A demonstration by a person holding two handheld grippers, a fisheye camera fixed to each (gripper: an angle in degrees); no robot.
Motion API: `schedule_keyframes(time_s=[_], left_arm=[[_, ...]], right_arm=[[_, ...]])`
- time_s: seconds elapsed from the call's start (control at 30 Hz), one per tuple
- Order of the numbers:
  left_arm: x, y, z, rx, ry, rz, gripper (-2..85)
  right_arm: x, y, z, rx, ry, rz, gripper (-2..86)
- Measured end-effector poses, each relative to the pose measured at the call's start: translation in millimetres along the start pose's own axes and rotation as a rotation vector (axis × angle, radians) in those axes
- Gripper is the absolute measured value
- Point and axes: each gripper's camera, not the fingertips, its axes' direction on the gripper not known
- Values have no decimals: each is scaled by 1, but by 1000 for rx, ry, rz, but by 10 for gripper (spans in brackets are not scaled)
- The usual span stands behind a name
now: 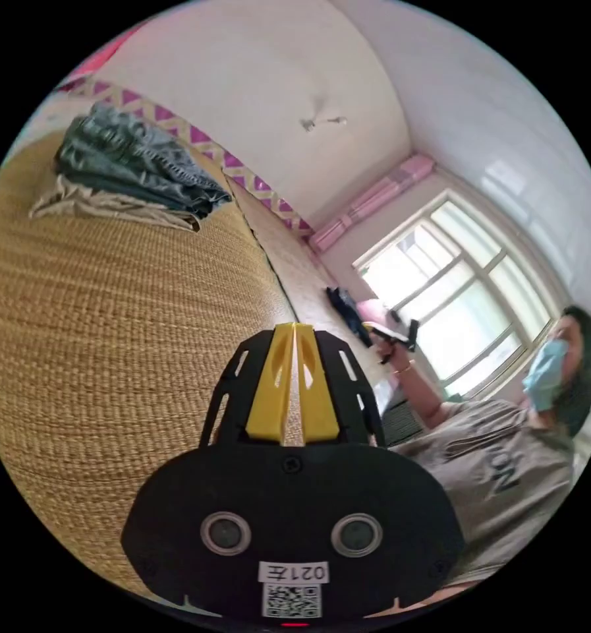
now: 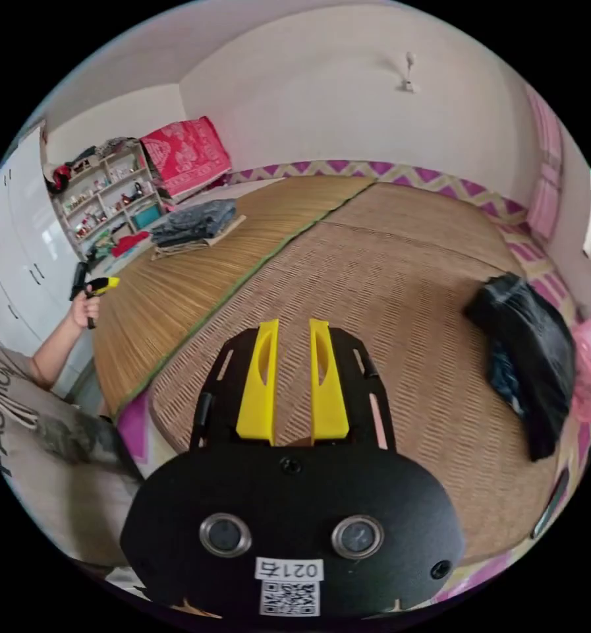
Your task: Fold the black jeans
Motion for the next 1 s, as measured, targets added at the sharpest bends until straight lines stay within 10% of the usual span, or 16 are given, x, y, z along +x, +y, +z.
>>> schedule_keyframes(time_s=[0.33,0.63,1.0], left_arm=[[105,36,105,24,-150,245,-10],[103,32,114,30,-67,189,-10],[99,31,113,35,-16,174,-10]], right_arm=[[-5,67,-79,137,537,2,69],[16,-32,13,-243,814,-195,171],[29,-78,76,-431,980,-264,52]])
